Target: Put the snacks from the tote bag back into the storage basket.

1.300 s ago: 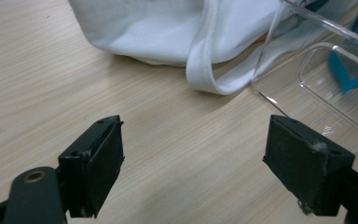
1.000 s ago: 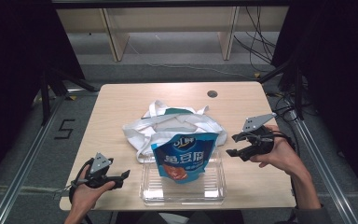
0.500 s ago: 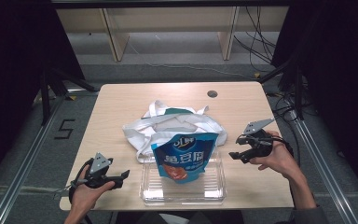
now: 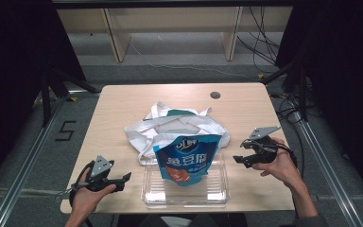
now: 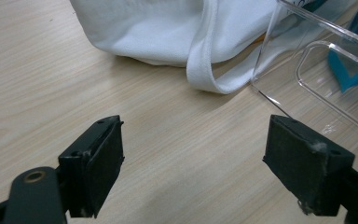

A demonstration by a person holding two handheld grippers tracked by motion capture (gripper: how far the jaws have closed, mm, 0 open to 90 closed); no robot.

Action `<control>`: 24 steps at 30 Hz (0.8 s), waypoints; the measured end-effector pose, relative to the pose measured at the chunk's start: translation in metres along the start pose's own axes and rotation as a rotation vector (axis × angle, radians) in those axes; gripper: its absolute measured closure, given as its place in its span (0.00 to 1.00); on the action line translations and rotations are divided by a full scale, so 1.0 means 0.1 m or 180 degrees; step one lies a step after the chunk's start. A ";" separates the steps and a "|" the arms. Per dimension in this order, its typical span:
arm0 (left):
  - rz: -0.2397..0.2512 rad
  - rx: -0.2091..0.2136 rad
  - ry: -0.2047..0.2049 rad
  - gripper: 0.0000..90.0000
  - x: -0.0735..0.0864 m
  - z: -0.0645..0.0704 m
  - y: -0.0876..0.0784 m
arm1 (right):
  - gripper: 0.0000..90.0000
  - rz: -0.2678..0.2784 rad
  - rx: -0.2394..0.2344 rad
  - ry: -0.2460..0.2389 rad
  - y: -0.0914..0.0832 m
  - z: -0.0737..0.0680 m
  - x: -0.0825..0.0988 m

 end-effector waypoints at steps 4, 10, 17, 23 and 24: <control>0.0049 0.0008 -0.0067 0.21 0.00 0.01 0.01 | 0.36 0.0013 0.0128 0.0112 -0.02 0.01 0.08; 0.0068 -0.0009 -0.0052 0.21 0.00 0.01 0.02 | 0.36 0.0039 0.0174 0.0180 -0.07 0.03 0.20; 0.0063 -0.0007 -0.0055 0.21 0.01 0.01 0.01 | 0.36 0.0108 0.0270 0.0328 -0.05 0.03 0.32; 0.0064 0.0000 -0.0047 0.21 0.01 0.01 0.01 | 0.36 0.0129 0.0282 0.0369 -0.03 -0.03 0.41; 0.0069 0.0014 -0.0066 0.21 0.01 0.02 0.02 | 0.36 0.0106 0.0279 0.0392 -0.03 -0.04 0.46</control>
Point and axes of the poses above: each handheld gripper's, and its own axes: y roughly forward along the jaws, x roughly out of its underside, z roughly to its right, the point moved 3 cm from there along y, roughly forward along the jaws, and after that the axes turned 12 degrees about x, right-handed, at the moved point
